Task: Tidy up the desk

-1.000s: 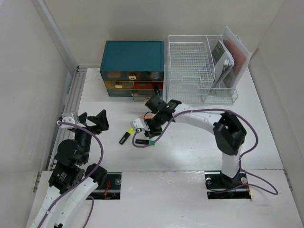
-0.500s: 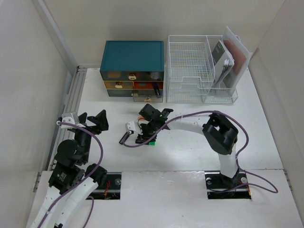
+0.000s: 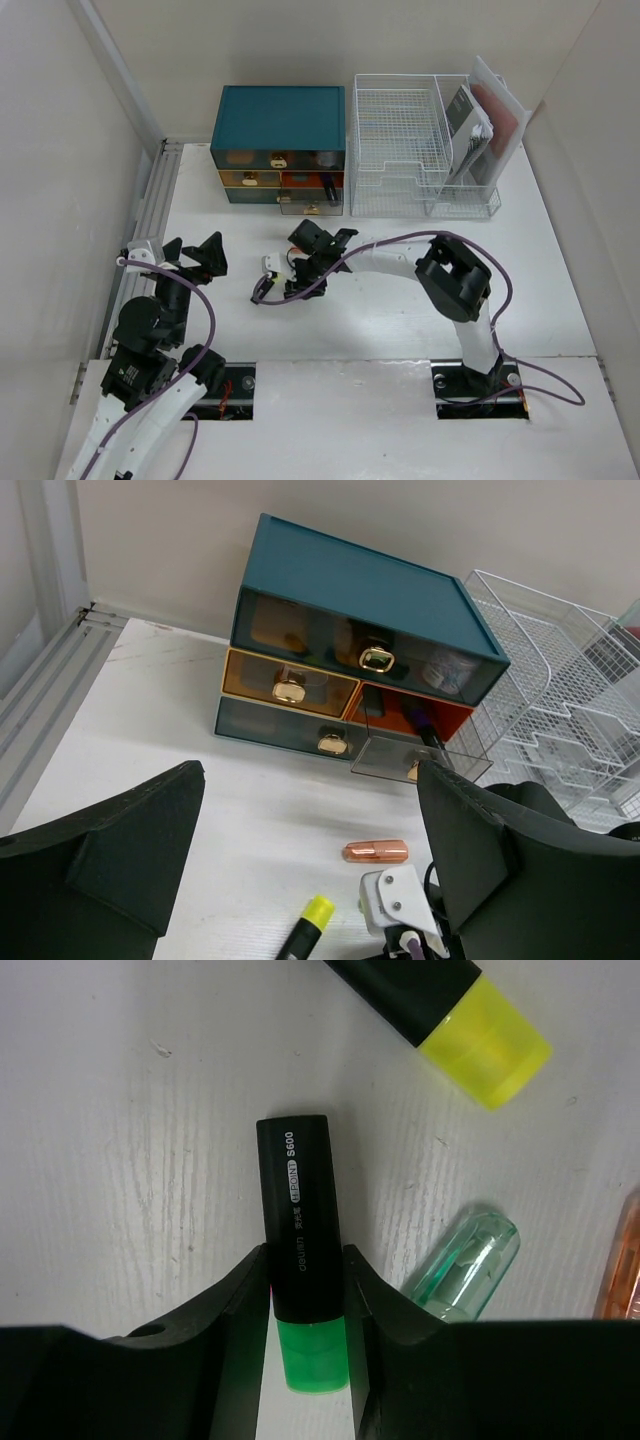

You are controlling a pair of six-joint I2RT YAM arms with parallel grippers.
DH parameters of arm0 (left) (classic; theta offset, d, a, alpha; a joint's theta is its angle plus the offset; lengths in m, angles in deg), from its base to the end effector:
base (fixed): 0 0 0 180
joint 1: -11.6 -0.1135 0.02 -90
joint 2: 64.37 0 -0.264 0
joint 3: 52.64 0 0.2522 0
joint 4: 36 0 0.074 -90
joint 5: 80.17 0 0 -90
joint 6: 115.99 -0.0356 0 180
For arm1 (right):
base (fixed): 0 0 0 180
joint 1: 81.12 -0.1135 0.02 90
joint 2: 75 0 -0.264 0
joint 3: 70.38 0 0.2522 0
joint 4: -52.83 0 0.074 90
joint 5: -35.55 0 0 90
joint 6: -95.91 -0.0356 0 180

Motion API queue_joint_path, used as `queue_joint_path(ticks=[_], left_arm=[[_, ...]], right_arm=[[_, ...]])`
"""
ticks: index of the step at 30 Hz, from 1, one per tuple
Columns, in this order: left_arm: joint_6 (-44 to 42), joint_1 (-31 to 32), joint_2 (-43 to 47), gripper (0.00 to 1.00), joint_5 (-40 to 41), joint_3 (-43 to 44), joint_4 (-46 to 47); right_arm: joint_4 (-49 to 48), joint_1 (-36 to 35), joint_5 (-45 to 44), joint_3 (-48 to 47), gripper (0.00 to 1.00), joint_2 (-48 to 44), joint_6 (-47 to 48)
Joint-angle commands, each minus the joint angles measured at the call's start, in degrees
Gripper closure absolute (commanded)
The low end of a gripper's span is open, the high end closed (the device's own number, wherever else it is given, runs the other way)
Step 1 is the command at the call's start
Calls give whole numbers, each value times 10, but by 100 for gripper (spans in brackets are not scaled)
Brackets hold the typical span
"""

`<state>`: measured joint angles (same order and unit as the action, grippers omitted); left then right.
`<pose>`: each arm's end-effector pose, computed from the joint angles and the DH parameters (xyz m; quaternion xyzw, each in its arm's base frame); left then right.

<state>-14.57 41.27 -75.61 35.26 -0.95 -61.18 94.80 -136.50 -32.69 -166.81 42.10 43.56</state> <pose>0.0557 -0.0141 0.3565 -0.0788 0.6123 -0.1470 0.7729 0.2308 0.3576 0.1644 -0.7230 0.6242 0.2170 0.2012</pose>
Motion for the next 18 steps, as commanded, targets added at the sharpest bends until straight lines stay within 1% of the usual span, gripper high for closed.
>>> queue_joint_path(ticks=[1,4,5,6,7,8,9,10,11,14,16,18], left_arm=[[-6,3,6,15,-6,-1,16],[-6,3,6,15,-6,-1,16],[-6,3,6,15,-6,-1,16],[-6,3,6,15,-6,-1,21],[-6,3,6,15,-6,-1,21],[-6,3,6,15,-6,-1,21],[-6,3,6,15,-6,-1,21],[-6,3,6,15,-6,-1,21],[-6,3,6,15,-6,-1,21],[-6,3,6,15,-6,-1,21],[-6,3,1,15,-6,-1,21],[-6,3,1,15,-6,-1,21]], right_arm=[[-16,-2,-29,-16,96,-5,-6],[-45,-2,-79,-16,96,-52,-6],[-73,-2,-96,-16,96,-80,-15],[-88,-2,-141,-16,96,-93,-15],[-105,-2,-164,-16,96,-106,-22],[-145,-2,-189,-6,96,-119,-22],[-167,-2,-218,0,98,-142,-31],[-187,-2,-270,6,100,-152,-37],[-213,-2,-287,6,100,-159,-37],[-245,-2,-335,19,100,-179,-37],[-283,-2,-363,32,100,-186,-43],[-305,-2,-412,32,100,-186,-43]])
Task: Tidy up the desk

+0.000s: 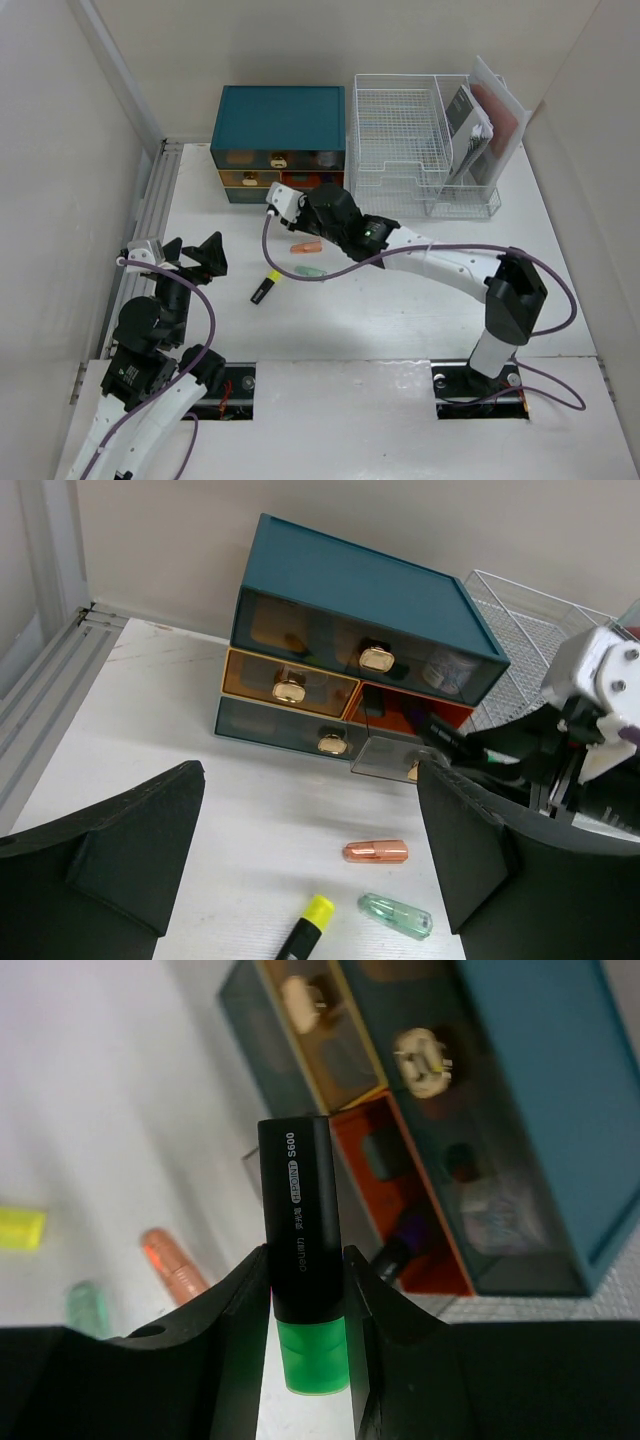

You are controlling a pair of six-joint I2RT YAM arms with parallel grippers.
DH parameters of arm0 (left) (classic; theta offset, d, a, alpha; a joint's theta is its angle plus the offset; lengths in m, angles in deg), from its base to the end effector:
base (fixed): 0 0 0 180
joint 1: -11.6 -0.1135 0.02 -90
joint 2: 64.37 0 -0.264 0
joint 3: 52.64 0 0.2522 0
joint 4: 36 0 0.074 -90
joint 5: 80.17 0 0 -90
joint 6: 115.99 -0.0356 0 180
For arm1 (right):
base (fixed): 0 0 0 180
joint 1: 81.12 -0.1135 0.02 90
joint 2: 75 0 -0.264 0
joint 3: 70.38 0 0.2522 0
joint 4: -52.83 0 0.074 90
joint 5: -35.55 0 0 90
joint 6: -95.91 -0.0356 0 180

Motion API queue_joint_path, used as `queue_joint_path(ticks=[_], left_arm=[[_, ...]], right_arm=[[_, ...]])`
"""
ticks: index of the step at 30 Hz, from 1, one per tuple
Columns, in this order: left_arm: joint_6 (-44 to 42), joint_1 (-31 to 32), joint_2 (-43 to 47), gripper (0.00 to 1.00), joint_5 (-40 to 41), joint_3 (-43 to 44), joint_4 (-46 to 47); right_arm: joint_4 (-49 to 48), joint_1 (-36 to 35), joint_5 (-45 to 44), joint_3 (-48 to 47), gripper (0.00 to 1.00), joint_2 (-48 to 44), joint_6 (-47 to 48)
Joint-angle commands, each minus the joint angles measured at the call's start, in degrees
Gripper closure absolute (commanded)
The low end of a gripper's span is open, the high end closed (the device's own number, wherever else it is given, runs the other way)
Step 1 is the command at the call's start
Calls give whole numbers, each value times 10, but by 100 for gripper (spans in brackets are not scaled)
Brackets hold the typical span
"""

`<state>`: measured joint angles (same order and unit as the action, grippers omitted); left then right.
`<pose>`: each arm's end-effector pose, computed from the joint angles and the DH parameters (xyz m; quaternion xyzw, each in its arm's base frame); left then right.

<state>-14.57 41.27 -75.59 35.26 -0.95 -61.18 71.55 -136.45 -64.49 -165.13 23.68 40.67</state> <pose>0.0556 -0.0141 0.3566 -0.0789 0.6121 -0.1471 0.7729 0.2395 0.3354 0.3152 -0.5524 0.6201 0.0270 0.5565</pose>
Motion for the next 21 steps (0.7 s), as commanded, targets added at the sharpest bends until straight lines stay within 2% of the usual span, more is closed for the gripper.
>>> queue_joint_path(ticks=[1,6,8,13,15,18,21], left_arm=[[-6,3,1,15,-6,-1,21],[-6,3,1,15,-6,-1,21],[-6,3,1,15,-6,-1,21],[-6,3,1,15,-6,-1,21],[-6,3,1,15,-6,-1,21],[-6,3,1,15,-6,-1,21],[-6,3,1,15,-6,-1,21]], right_arm=[[-93,-2,-111,21,100,-1,-14],[-157,-2,-250,14,100,27,-22],[-183,-2,-271,14,100,34,-22],[-194,8,-283,14,100,46,-22],[-194,15,-288,14,97,58,-15],[-199,22,-293,7,87,65,-10],[-199,33,-277,-4,85,77,-10]])
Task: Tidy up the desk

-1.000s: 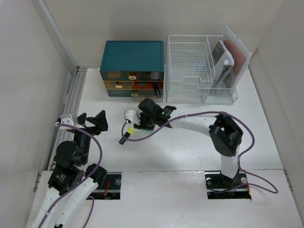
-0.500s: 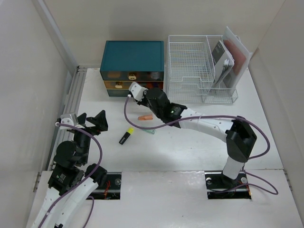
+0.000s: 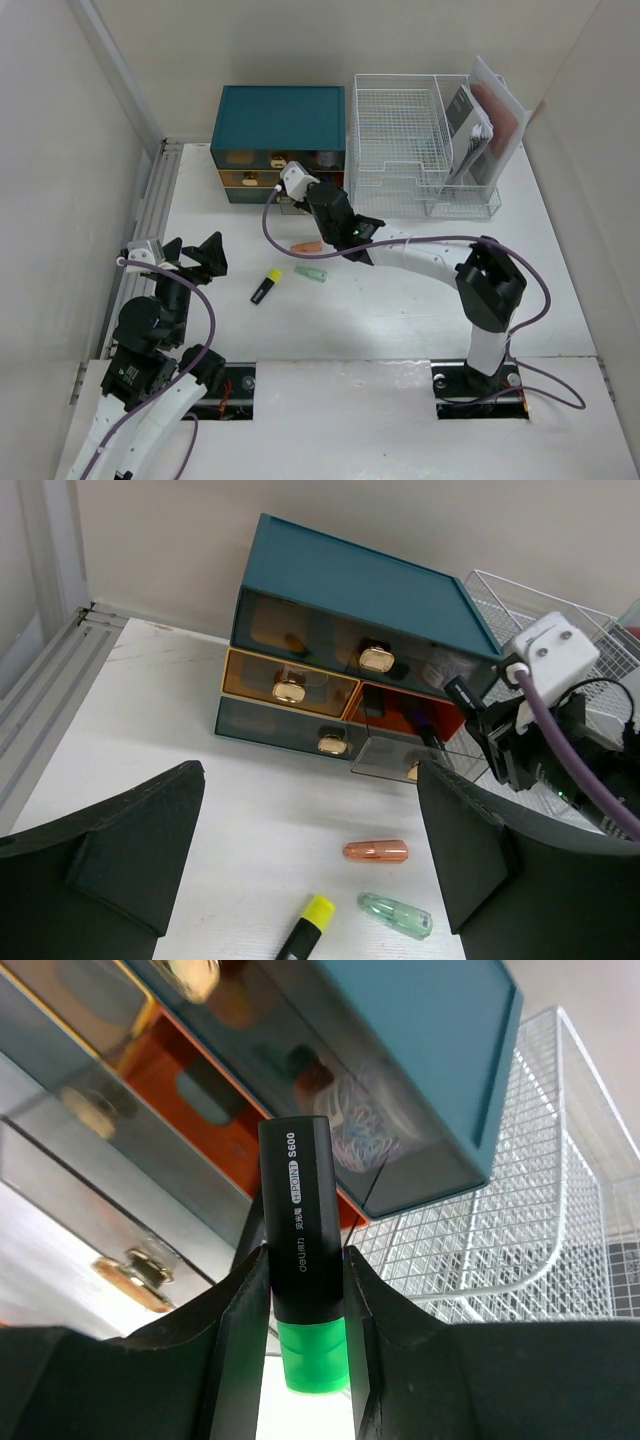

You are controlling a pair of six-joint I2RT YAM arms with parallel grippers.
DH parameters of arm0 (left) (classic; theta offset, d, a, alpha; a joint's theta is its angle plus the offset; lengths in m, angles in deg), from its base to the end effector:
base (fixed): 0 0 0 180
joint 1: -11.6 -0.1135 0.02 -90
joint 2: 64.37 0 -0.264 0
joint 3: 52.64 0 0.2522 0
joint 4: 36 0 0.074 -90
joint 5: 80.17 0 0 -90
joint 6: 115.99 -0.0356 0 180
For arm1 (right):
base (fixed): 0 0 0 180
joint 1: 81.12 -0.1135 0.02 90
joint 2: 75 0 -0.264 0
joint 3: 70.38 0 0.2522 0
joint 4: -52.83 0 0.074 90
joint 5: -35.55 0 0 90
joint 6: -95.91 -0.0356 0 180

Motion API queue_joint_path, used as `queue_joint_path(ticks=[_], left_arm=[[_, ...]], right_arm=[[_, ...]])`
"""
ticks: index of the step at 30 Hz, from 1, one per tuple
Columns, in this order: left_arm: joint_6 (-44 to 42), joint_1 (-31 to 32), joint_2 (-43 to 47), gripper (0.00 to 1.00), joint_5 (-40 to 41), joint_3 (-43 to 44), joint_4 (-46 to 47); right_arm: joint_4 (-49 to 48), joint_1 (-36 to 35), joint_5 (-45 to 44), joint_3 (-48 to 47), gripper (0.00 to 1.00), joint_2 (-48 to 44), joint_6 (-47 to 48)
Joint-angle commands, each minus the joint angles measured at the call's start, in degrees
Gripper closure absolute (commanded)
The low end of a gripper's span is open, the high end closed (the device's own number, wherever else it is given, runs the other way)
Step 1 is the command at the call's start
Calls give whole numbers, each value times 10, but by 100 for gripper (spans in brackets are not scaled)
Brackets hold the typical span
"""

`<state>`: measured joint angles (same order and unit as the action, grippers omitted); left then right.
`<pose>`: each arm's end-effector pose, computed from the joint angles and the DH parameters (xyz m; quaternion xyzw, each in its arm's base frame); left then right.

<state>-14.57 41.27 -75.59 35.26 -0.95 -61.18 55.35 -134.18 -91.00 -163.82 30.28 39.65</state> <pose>0.0556 -0.0141 0.3566 -0.0789 0.6121 -0.1471 0.7729 0.2789 0.3356 0.2910 -0.3757 0.6771 -0.1465 0.6156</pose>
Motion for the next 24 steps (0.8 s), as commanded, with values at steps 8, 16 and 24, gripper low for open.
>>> queue_joint_path(ticks=[8,16,24], left_arm=[[-6,3,1,15,-6,-1,21],[-6,3,1,15,-6,-1,21],[-6,3,1,15,-6,-1,21]], right_arm=[[-37,34,30,-44,89,34,11],[-17,39,76,-56,76,50,17],[21,39,125,-61,31,34,-2]])
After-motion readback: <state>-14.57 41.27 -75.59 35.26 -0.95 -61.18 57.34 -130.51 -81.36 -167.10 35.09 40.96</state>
